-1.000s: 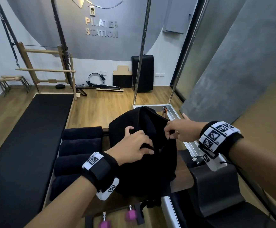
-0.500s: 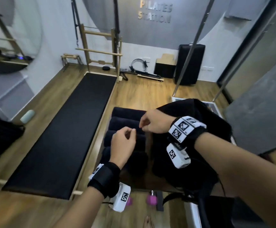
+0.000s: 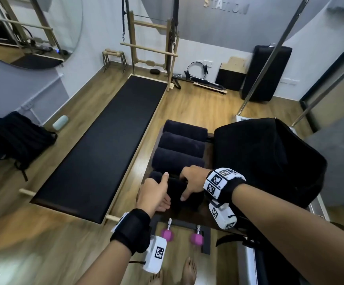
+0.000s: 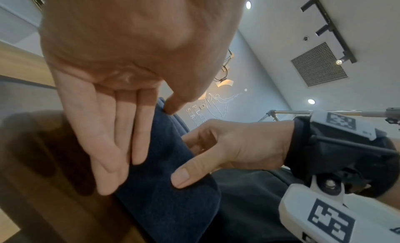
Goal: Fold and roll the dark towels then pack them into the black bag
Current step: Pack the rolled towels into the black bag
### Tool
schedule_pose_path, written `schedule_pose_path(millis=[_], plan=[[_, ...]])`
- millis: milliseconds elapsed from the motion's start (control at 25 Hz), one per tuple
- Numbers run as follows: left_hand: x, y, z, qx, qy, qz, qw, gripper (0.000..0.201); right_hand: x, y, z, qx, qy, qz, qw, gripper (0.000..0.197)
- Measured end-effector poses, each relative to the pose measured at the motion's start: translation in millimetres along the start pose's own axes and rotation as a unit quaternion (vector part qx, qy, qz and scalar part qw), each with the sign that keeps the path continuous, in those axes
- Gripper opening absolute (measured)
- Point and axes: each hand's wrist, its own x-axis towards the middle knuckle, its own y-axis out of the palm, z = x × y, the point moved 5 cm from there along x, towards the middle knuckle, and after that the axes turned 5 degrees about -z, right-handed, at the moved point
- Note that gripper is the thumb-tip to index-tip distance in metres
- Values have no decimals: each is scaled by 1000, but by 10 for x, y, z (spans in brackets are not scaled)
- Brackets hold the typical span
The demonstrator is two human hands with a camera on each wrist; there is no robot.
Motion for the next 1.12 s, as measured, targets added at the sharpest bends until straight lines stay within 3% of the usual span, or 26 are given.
schedule_pose_path(millis=[200, 320, 400, 560, 720, 800, 880, 1000, 1120], plan=[[-88, 22, 15, -81, -31, 15, 996, 89, -35, 20, -177, 72, 22, -38, 996, 59], [-163, 15, 111, -131, -83, 50, 987, 93, -84, 63, -183, 113, 13, -22, 993, 41], [-200, 14, 105, -209, -79, 58, 973, 81, -136, 76, -132, 167, -21, 4, 986, 28], [-237, -74, -213, -327, -10, 45, 944, 82, -370, -208, -57, 279, -43, -9, 959, 31], [-348, -17, -1008, -373, 106, 111, 915, 75, -796, -862, -299, 372, -39, -137, 917, 28], [-462, 170, -1484, -377, 144, 153, 902, 69, -1091, -1151, -594, 464, -2, -171, 869, 50], [-621, 464, -1938, -350, 172, 210, 897, 69, -1394, -1321, -915, 547, 11, -138, 826, 77], [-925, 975, -2467, -261, 239, 298, 887, 69, -1800, -1451, -1298, 528, 12, -115, 841, 71], [-1155, 1459, -2753, -158, 335, 284, 885, 66, -2094, -1424, -1732, 487, 93, -196, 846, 69]])
